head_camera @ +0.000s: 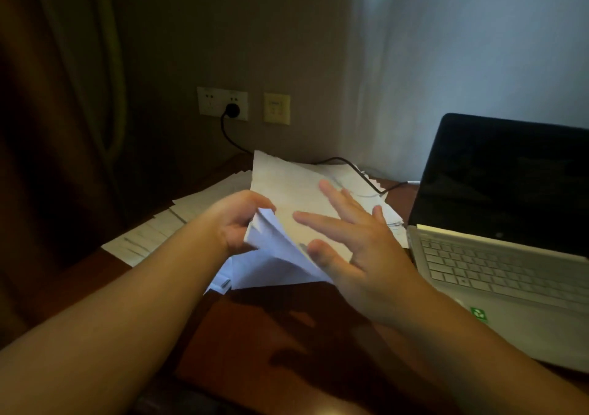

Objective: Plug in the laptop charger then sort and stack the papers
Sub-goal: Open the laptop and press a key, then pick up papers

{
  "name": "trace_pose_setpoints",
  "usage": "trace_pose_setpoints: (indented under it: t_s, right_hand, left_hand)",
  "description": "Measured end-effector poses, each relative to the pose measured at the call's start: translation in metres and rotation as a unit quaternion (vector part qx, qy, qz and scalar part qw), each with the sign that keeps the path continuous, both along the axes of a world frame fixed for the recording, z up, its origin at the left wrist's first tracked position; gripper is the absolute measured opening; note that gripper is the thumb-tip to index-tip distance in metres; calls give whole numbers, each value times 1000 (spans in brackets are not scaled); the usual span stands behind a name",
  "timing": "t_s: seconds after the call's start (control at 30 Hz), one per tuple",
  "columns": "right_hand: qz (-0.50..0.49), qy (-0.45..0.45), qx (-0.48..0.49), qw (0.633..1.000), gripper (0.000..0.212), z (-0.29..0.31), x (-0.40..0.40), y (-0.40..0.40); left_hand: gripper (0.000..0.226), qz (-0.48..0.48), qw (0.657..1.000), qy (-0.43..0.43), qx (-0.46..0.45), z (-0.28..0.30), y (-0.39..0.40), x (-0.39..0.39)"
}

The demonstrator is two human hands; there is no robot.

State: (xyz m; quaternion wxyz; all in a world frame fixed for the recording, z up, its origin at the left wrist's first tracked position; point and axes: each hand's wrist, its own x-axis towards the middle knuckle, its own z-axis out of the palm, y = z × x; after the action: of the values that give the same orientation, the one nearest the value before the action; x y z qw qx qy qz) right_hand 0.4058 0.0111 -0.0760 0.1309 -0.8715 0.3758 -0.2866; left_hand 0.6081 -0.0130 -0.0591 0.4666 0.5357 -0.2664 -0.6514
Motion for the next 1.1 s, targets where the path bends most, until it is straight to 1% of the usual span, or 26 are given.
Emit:
trace_pose_setpoints:
  t_s: [0.07, 0.13, 0.23, 0.27, 0.33, 0.37, 0.4, 0.43, 0.5, 0.53, 0.6, 0.63, 0.7, 0.77, 0.8, 0.83, 0.87, 0.93, 0.97, 1.0, 1.1]
  right_hand:
    - [-13, -31, 39, 999, 40, 4, -8, 4]
    - [-40, -47, 81, 995, 45, 7, -16, 4]
    - [-100, -58, 127, 985, 69, 2, -24, -4]
    - [-117, -80, 147, 979, 78, 0, -24, -6]
    - [-157, -175, 183, 954, 95, -5, -23, -13]
    - [-183, -233, 206, 933, 98, -6, -23, -15]
    - [-199, -293, 239, 904, 96, -8, -23, -17]
    - [-201, -353, 288, 867, 87, -7, -23, -19]
    - [-163, -447, 406, 780, 59, -3, -23, -20]
    - [-143, -463, 436, 758, 46, -1, -22, -18]
    - [-103, -467, 460, 748, 24, 6, -21, -11]
    - [-81, -470, 466, 745, 19, 9, -21, -8]
    - [-57, -470, 476, 741, 23, 14, -20, -4]
    - [-62, -494, 487, 717, 27, 15, -21, -4]
    - [-69, -509, 491, 704, 25, 15, -21, -5]
    - [-78, -519, 488, 698, 24, 16, -20, -5]
    - [-85, -523, 470, 706, 24, 17, -21, -5]
    - [-105, -525, 394, 747, 25, 22, -24, -7]
    - [-111, -528, 356, 763, 24, 27, -25, -7]
    - [-107, -535, 329, 771, 23, 32, -27, -7]
    - [-79, -552, 280, 782, 26, 46, -30, -3]
  left_hand:
    - [27, 7, 1000, -14, 3, 3, 9, 1]
    - [40, 6, 1000, -29, -8, 4, 17, 3]
    - [41, -16, 999, -32, -40, 11, 31, 6]
    - [41, -28, 998, -29, -57, 14, 36, 6]
    - [39, -62, 992, -12, -108, 22, 47, 4]
    - [39, -75, 988, -1, -135, 25, 53, 3]
    - [42, -88, 983, 10, -162, 27, 58, 3]
    - [45, -93, 977, 12, -189, 27, 60, 4]
    - [52, -75, 968, -4, -240, 25, 59, 6]
    - [51, -57, 964, -12, -258, 26, 62, 6]
    - [48, -45, 960, -15, -277, 26, 64, 7]
    - [47, -53, 958, -15, -283, 27, 65, 8]
    - [47, -66, 955, -5, -291, 28, 68, 10]
    - [41, -81, 951, 1, -297, 27, 70, 12]
    - [41, -89, 951, -12, -296, 25, 70, 14]
    - [41, -88, 952, -37, -290, 23, 68, 16]
    - [37, -75, 953, -73, -285, 21, 67, 17]
    - [24, -35, 949, -134, -283, 19, 64, 18]
    - [21, -21, 948, -148, -282, 19, 63, 17]
    - [20, -10, 946, -160, -283, 20, 62, 17]
    - [22, 34, 939, -186, -286, 19, 58, 13]
